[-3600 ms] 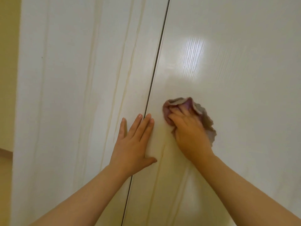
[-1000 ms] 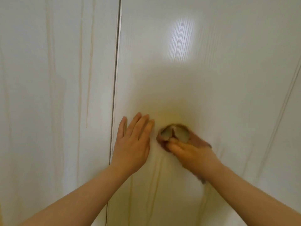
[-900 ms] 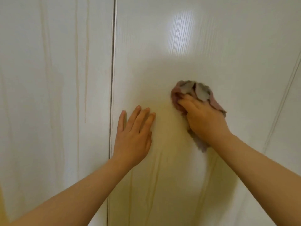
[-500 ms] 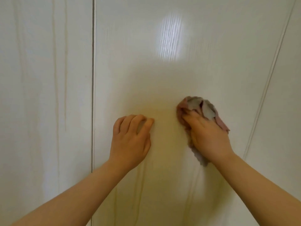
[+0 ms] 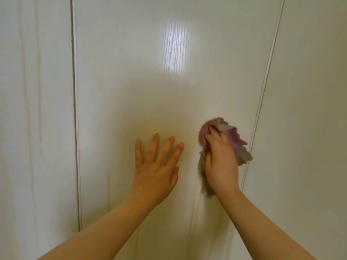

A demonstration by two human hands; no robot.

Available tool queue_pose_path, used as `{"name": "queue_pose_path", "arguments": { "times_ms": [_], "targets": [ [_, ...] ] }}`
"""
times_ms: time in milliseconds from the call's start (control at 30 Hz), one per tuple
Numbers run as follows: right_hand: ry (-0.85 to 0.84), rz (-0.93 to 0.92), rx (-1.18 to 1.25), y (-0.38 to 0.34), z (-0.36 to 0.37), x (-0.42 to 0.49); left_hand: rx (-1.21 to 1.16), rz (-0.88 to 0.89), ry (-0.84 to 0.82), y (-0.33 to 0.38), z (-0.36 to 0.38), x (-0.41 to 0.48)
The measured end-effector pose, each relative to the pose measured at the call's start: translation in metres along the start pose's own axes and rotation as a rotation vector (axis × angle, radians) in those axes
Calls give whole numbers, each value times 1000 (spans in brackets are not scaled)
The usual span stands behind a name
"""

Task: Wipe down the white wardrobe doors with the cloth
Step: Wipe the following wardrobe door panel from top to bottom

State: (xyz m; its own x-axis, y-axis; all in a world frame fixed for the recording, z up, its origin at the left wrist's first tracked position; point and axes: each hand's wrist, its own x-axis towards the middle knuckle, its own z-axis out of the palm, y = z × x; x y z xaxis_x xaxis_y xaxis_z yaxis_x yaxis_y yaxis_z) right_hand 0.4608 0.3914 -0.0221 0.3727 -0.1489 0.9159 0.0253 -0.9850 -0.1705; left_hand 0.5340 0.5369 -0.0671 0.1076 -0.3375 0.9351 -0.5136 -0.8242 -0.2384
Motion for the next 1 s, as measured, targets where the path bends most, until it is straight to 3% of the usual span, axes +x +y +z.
{"name": "queue_pose_path", "arguments": {
  "times_ms": [167,367,567,733,900,1000],
  "targets": [
    [-228,-138,-108,22,2,-77,-4,52,10,6,4,2],
    [-33,66,13,15,-14,0,-17,51,25,19,5,4],
    [-151,-123,-114,30,-12,-55,-18,47,57,25,10,7],
    [-5,201,82,39,-22,-1,-43,45,33,27,13,7],
    [-172,279,136,37,-2,-75,-34,37,4,25,12,5],
    [-125,249,117,39,-9,-57,-39,36,2,23,12,2]
  ]
}}
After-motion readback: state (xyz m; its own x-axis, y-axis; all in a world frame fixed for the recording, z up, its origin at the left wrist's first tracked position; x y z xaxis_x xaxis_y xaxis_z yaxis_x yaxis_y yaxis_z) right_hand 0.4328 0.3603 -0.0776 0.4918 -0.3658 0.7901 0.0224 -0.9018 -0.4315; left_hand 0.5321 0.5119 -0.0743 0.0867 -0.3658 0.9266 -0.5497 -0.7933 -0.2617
